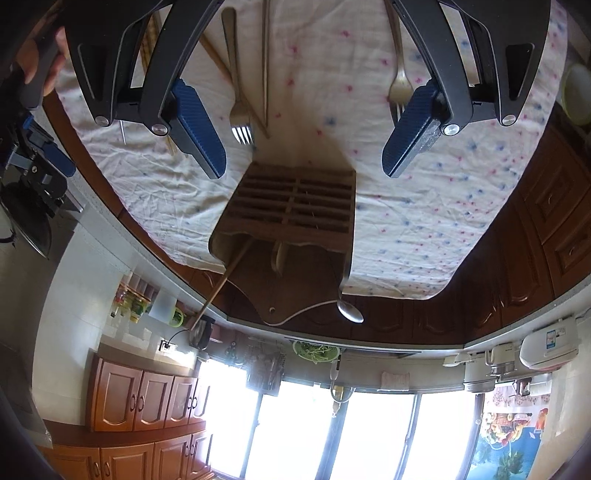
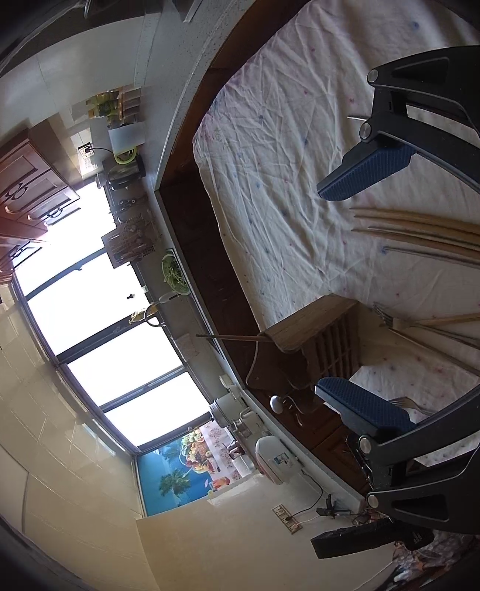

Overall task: Organize utensils
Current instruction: 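Grasp a thin stick with the left tool while the right tool grasps another wooden chopstick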

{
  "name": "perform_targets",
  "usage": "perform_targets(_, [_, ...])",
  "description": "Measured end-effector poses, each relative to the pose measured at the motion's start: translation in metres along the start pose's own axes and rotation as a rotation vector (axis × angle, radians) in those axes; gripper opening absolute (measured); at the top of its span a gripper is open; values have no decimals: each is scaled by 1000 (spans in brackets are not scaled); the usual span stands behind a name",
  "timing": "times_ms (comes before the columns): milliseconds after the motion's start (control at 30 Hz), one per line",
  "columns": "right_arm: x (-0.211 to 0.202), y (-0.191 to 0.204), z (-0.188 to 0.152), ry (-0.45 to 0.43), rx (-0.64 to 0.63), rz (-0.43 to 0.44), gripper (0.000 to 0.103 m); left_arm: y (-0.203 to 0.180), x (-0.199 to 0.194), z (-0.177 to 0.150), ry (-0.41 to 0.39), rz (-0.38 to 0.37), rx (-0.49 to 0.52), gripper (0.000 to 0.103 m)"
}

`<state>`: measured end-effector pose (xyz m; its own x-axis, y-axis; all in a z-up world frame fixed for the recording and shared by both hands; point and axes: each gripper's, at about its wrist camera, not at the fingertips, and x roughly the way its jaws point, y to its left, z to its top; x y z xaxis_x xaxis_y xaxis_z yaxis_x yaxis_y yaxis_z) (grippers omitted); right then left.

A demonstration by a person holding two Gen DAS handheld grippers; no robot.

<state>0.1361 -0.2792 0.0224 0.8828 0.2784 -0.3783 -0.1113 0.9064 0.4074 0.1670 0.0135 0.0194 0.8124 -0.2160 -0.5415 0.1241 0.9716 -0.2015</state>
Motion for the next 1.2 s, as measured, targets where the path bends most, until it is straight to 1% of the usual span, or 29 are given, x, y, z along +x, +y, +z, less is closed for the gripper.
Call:
perform_targets(267, [-35,-14,-42,55,-35,-72,98,-3,-13,-41,67,-15,-14,89])
perform_targets(433, [-42,-27,-54,82,-23,-102,98,-3,-13,-57,109,-17,-25,89])
perform_targets(567, [-44,-34,-59,94,-3,-112,98,-7,-10,-62,129,-18,-17,89])
perform_targets(733, [-45,-38,-59,93,-6,-121,98,-15,-8,-62,132,-15,8,89])
perform_targets(933, [-41,-41,-59,100,-15,-131,96,-20,2,-62,156,-13,32,89])
perform_targets(1000, [-39,-40,-58,102,-24,-141,90,-21,6,-62,167,-12,39,88])
perform_targets(1033, [-37,-40,-57,107,-25,-142,83,-21,8,-61,171,-13,43,88])
perform_targets(1067, [-34,-41,-55,112,-25,-142,77,-21,10,-61,176,-15,45,85])
perform_targets(1100, [-31,-41,-54,119,-24,-144,73,-22,13,-61,184,-19,48,83])
perform_targets(1133, [-28,-42,-53,127,-25,-148,67,-22,16,-61,197,-23,51,79])
perform_targets(1167, [-24,-42,-52,135,-25,-151,63,-23,20,-61,209,-28,54,75])
perform_targets(1200, [-20,-42,-51,145,-23,-150,62,-23,23,-61,220,-31,57,73])
